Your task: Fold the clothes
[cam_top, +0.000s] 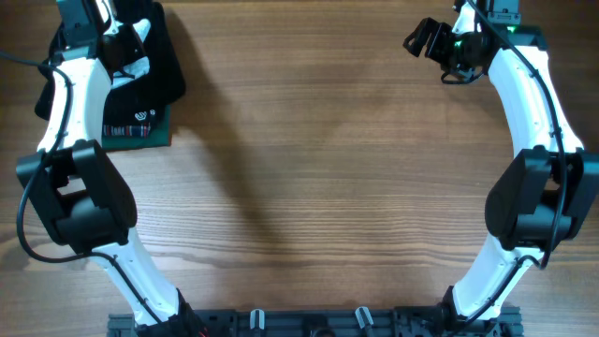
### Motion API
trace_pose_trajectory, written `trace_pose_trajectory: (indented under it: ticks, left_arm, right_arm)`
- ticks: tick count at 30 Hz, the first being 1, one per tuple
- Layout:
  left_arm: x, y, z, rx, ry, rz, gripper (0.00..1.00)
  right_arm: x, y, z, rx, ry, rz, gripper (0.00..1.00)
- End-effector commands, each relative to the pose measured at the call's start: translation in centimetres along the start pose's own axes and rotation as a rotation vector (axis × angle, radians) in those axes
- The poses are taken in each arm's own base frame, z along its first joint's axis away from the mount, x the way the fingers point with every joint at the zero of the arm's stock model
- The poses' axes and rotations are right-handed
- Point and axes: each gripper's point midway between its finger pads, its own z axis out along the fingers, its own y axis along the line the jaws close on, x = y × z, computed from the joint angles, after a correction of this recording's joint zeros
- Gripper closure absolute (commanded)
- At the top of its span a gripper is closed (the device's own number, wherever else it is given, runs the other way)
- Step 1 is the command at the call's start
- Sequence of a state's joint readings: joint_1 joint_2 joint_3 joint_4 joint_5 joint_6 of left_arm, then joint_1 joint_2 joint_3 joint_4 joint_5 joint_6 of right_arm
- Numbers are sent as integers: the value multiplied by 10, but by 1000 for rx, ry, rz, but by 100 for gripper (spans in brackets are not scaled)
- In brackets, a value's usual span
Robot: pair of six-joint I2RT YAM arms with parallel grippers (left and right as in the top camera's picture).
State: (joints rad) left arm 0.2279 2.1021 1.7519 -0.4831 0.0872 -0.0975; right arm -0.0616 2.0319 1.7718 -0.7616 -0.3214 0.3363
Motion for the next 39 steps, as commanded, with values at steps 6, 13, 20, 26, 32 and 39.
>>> trace_pose_trajectory:
  ticks: [6, 13, 20, 26, 32, 39]
  left_arm:
    - [-55, -17, -88, 18, -167, 35, 96]
    - [-61, -23, -145, 25, -195, 31, 81]
    - [-57, -51, -201, 164, -209, 49, 0]
    - [-47, -81, -245, 334, -201, 74, 0]
    - [-36, -88, -273, 374, -186, 49, 0]
    - [-24, -98, -289, 451, -108, -163, 0]
  right_arm:
    - [-4, 9, -3, -27, -18, -10, 0]
    - [-11, 4, -5, -13, -45, -8, 1]
    - [-43, -61, -20, 295, -197, 22, 0]
    - [-55, -104, -42, 539, -282, 43, 0]
    - [-56, -106, -44, 554, -285, 44, 0]
    - [-56, -106, -44, 554, -285, 43, 0]
